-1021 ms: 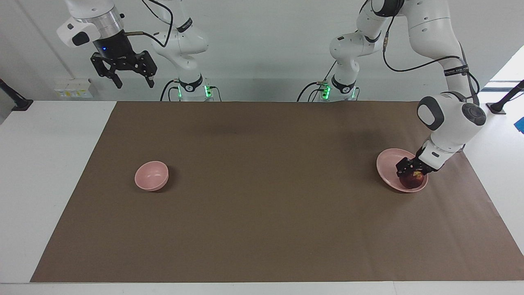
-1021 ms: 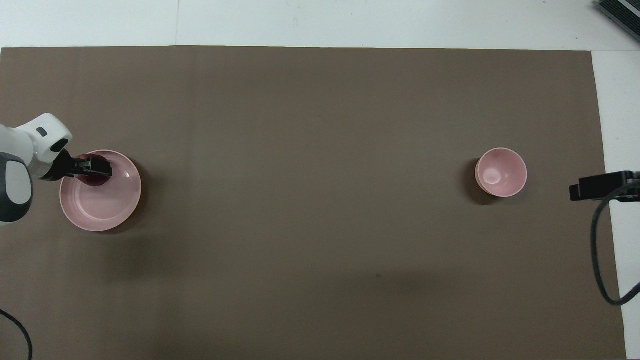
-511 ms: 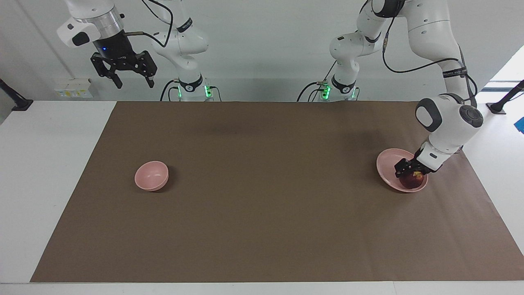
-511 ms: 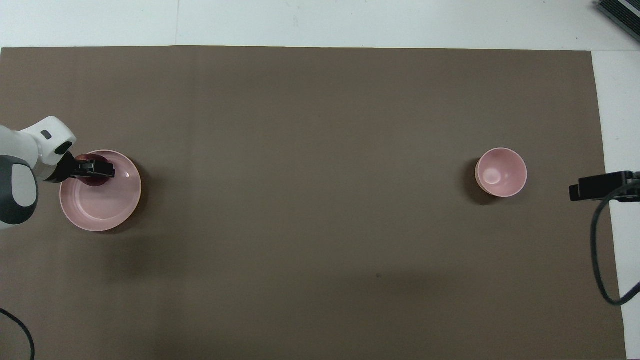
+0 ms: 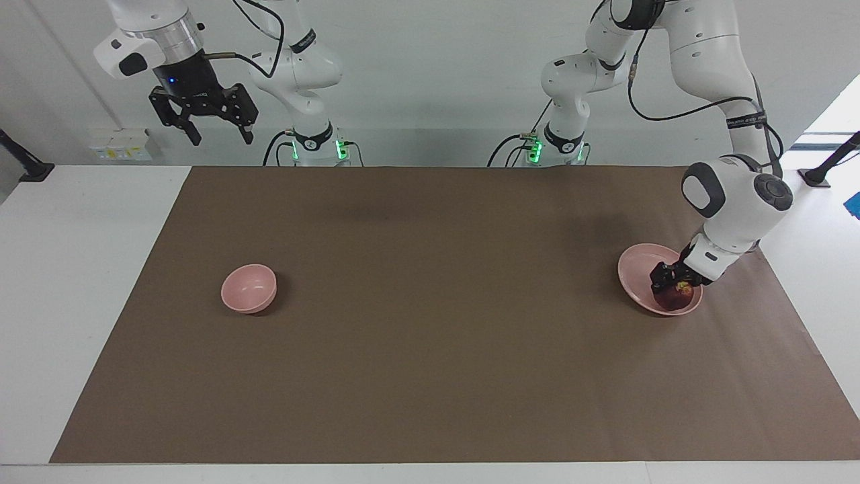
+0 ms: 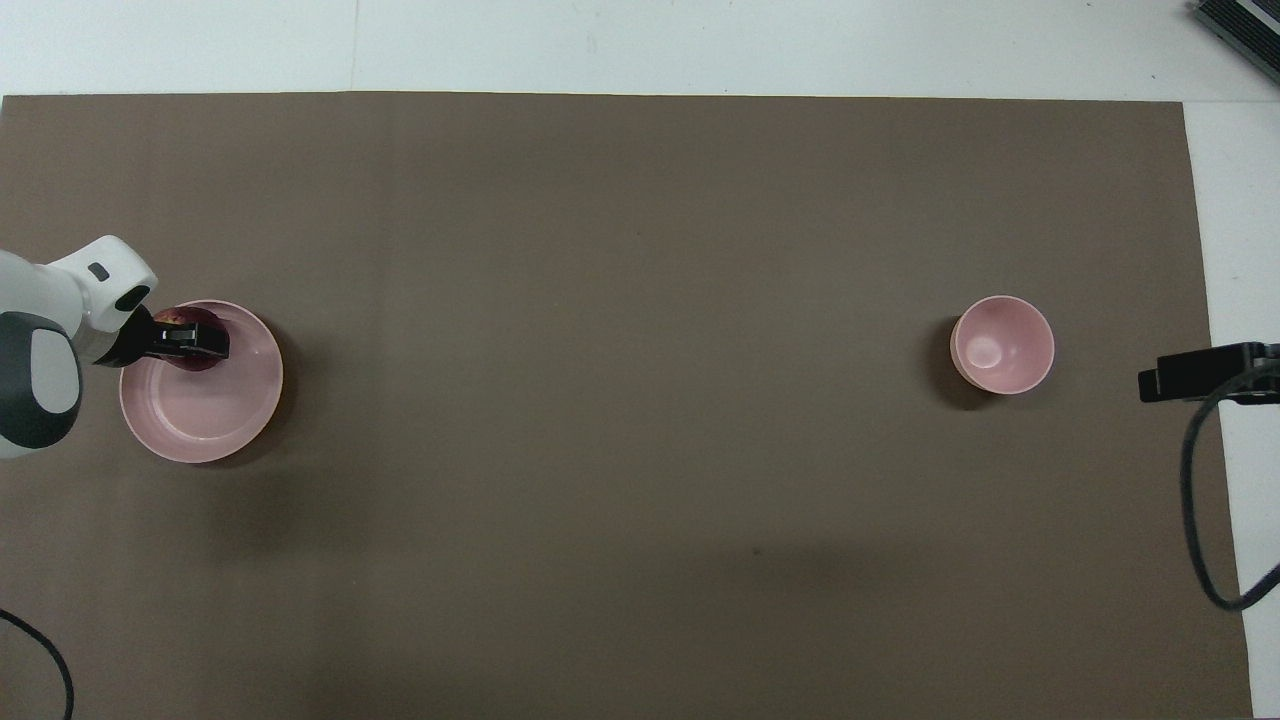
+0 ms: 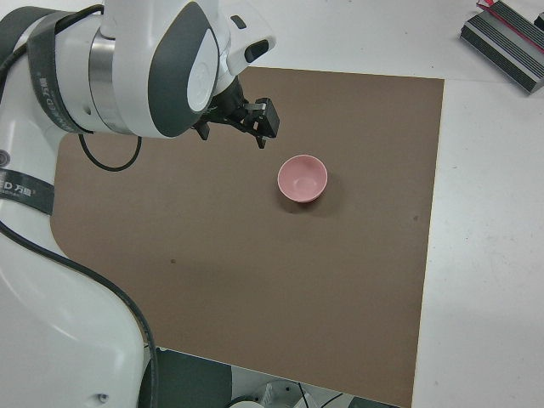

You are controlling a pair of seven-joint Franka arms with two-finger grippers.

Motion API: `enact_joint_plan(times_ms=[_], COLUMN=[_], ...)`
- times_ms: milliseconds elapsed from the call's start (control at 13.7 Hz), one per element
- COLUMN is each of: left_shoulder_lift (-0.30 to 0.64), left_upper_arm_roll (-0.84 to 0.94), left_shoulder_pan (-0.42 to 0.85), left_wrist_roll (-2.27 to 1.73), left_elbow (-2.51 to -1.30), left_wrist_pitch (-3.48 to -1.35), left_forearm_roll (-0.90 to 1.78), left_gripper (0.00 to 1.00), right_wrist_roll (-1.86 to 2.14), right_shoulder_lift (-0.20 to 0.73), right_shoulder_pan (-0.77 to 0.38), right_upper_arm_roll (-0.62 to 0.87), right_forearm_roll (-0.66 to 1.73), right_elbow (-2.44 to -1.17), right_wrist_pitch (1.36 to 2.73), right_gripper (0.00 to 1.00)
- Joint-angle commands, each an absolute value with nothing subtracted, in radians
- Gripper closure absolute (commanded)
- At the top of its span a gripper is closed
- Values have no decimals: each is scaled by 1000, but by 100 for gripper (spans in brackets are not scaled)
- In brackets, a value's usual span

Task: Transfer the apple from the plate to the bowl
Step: 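Lift the apple with the left gripper while the right gripper reaches toward it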

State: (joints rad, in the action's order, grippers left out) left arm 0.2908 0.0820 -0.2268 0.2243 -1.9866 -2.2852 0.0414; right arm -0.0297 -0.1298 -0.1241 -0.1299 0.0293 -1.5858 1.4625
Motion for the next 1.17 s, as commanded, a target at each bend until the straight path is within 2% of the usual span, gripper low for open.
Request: enact_joint_plan(times_ms=[0,365,657,802,948,1094], left_shoulder_lift=[285,272,275,276,278,282], left_upper_arm_roll=[80,81,84,83,78,78], left_shoulder_pan=[-222,-233,-222,-232,-236,-238], left_wrist_roll=[213,181,-9,-21,-23,-50], left_elbow=[-1965,-1895,-1872,-1843,-1787,-1769], left_wrist_pitch=[-2209,-2037,-2019,-1971,-1881,-1881], left_forearm_roll=[25,32,38,127,198,210], left_gripper=[100,100,100,100,100,100], right_wrist_roll=[-3,30,130,153,186,187], right_shoulder_lift=[-140,-144,-150,-147,-141,-138], right_shoulder_pan=[-109,-117,-109,-100,-98,-100], right_upper_arm_roll=[-130,-127,-130,-133,-135,-135], right_forearm_roll=[54,41,55,104,147,178], right_elbow=[-1595,-1583,-1598,-1623,-1646,-1673], right_wrist_pitch=[1457,1445,1443,1450,1476,1518], right_gripper=[0,0,0,0,0,0])
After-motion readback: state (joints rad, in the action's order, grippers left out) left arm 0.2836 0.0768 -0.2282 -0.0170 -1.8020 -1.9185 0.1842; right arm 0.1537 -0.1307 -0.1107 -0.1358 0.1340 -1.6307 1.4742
